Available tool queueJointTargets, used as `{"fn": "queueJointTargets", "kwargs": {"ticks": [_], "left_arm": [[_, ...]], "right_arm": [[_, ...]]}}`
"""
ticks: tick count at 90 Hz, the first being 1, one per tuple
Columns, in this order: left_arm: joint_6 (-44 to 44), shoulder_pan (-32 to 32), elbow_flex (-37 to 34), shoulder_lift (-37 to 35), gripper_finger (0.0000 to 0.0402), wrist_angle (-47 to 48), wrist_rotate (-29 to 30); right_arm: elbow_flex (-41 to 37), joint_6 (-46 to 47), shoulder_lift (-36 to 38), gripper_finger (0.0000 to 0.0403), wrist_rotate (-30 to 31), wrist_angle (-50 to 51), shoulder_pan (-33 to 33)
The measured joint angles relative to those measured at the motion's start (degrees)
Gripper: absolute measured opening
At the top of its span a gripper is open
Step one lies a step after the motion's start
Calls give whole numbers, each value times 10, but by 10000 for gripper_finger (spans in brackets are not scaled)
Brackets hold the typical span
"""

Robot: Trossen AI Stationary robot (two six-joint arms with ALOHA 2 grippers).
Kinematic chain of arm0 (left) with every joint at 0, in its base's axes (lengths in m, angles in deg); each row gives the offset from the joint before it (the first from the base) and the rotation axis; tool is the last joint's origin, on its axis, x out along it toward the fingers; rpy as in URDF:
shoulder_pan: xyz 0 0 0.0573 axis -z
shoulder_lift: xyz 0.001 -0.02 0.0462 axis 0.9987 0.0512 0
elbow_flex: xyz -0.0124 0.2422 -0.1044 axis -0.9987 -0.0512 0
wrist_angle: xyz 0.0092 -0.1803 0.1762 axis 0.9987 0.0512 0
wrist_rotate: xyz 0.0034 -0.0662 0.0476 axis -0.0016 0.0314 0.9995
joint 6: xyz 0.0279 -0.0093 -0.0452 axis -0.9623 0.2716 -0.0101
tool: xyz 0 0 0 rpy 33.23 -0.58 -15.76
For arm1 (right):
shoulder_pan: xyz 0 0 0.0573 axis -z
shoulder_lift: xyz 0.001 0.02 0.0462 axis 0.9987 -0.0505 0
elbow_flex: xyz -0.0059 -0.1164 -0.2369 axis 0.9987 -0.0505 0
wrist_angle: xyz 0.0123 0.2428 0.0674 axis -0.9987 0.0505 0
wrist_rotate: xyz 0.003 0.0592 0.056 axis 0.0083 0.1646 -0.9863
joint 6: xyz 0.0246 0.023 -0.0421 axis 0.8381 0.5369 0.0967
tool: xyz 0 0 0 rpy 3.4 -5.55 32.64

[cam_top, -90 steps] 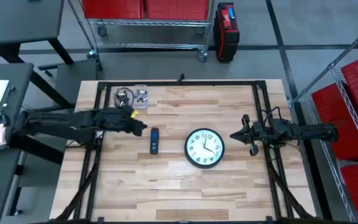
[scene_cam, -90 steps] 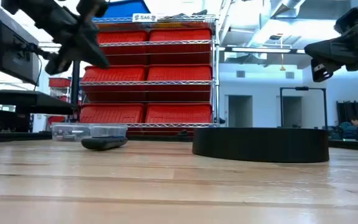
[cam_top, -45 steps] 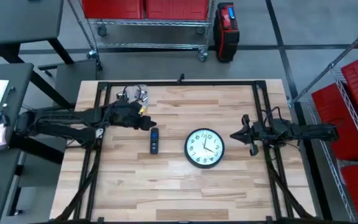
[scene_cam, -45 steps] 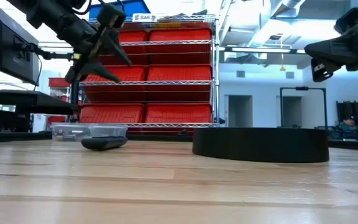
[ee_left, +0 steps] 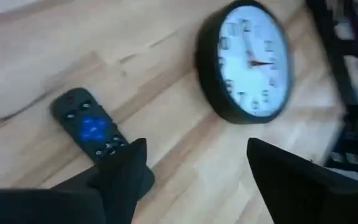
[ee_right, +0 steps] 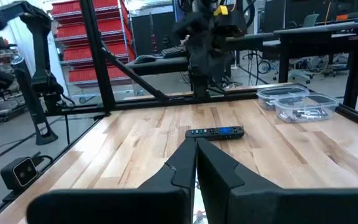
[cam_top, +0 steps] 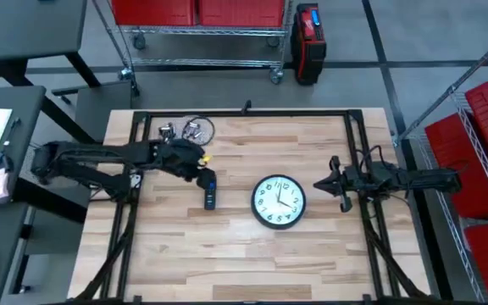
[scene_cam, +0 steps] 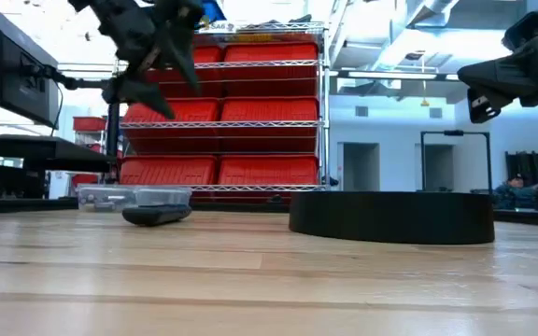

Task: Insert battery
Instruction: Remove the remote’s battery cover

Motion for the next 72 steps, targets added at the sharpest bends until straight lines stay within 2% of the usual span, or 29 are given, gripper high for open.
{"fn": "queueJointTargets", "kwargs": {"ticks": [6, 13, 23, 41, 62, 72], "left_arm": [[14, 6, 19, 33, 249, 47, 25], [43, 12, 29, 73, 249, 73, 29], [88, 25, 39, 125, 248, 71, 28], [113, 52, 49, 196, 248, 66, 29], [132, 68, 48, 229, 248, 65, 38], [137, 69, 49, 228, 248, 64, 64]], "right_arm": [[0, 0, 0, 7, 0, 0, 0], [0, 0, 0, 7, 0, 0, 0], [0, 0, 0, 7, 0, 0, 0], [0, 0, 0, 7, 0, 0, 0], [0, 0, 0, 7, 0, 0, 0], [0, 0, 0, 7, 0, 0, 0]]}}
